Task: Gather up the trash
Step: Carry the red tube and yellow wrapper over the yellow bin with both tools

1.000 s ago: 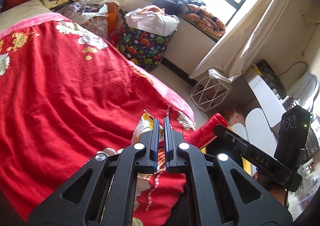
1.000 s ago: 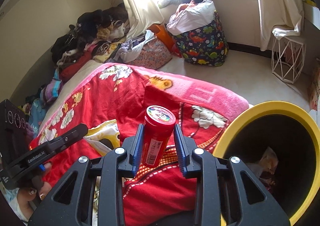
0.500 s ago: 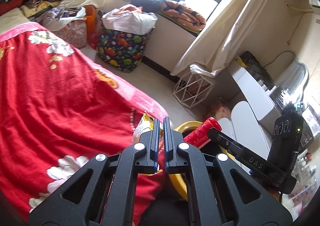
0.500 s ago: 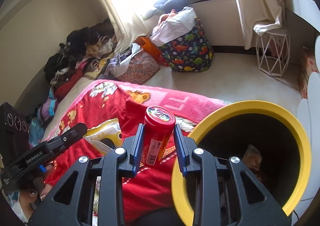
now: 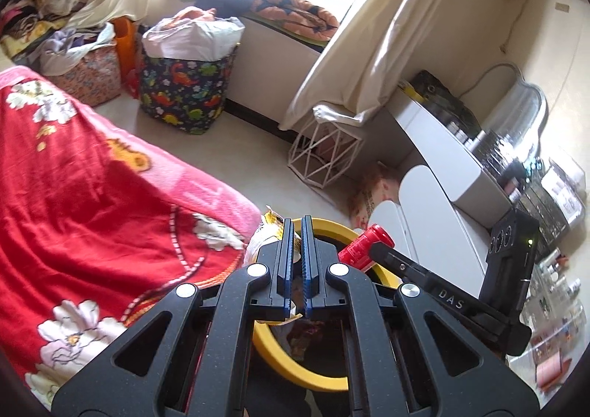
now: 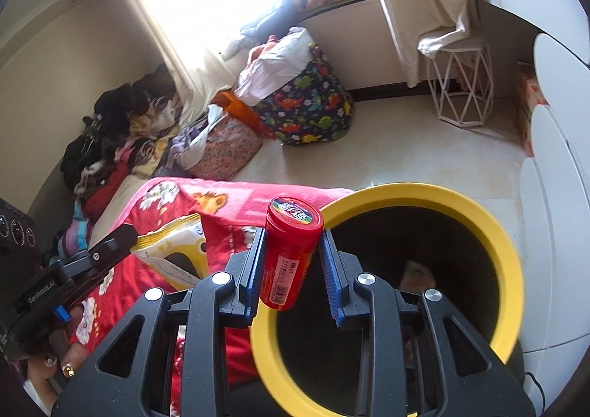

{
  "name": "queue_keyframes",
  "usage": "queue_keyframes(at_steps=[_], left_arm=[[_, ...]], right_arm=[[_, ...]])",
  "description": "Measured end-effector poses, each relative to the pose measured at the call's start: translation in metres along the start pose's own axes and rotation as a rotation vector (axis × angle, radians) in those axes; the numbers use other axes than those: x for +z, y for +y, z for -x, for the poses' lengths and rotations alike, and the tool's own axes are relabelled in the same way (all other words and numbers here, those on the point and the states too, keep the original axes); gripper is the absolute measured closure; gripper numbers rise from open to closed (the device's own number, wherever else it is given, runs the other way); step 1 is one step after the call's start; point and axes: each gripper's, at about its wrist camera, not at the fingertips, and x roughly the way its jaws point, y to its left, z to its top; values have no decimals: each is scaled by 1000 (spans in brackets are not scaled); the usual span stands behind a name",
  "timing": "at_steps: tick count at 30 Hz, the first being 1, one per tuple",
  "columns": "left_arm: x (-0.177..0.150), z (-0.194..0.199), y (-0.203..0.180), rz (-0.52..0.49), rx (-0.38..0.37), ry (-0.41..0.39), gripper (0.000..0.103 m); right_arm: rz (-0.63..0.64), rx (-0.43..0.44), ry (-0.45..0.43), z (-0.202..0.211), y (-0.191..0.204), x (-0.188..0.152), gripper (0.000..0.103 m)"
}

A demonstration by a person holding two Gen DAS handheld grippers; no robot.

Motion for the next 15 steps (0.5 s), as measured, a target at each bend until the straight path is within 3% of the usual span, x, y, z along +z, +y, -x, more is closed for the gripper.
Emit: queue_keyframes(at_steps=[15], left_arm=[[-18, -38, -54, -98, -52, 83, 101]], right_arm=[[-67, -104, -14, 19, -55, -6, 75]])
